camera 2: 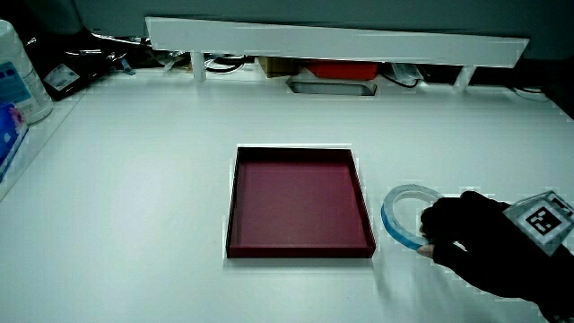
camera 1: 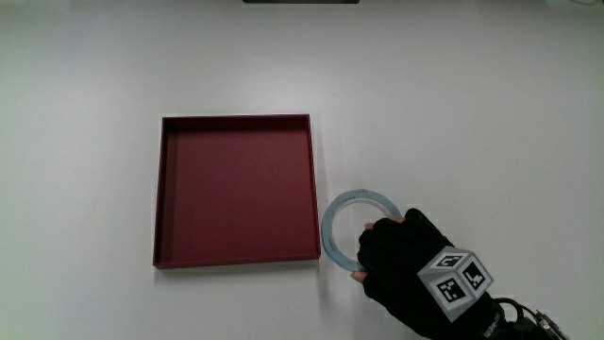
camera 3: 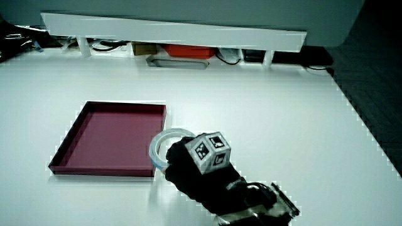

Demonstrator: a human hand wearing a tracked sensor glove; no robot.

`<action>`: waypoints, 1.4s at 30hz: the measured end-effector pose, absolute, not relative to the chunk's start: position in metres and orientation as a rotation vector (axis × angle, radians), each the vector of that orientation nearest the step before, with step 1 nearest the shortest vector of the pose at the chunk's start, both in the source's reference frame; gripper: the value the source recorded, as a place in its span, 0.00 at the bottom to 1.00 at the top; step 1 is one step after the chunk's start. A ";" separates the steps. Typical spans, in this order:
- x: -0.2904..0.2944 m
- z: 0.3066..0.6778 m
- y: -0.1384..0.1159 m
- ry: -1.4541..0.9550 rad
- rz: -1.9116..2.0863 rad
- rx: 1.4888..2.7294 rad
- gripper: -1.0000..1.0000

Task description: Place blue tape

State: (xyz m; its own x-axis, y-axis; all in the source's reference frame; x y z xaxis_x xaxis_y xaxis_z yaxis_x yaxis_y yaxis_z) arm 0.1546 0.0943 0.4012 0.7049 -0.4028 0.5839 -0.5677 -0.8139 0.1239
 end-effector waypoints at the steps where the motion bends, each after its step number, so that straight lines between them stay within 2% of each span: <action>1: 0.157 0.404 0.095 -0.759 0.797 2.619 0.50; 19: 0.175 0.458 0.115 -0.608 0.732 2.598 0.50; 24: 0.176 0.468 0.121 -0.584 0.730 2.577 0.50; 31: 0.180 0.474 0.128 -0.583 0.732 2.614 0.50; 42: 0.181 0.476 0.134 -0.593 0.715 2.623 0.34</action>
State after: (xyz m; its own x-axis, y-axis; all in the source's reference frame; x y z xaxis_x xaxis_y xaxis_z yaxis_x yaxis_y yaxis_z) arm 0.1812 0.1335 0.4765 0.7843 -0.2984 0.5439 -0.4792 -0.8482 0.2257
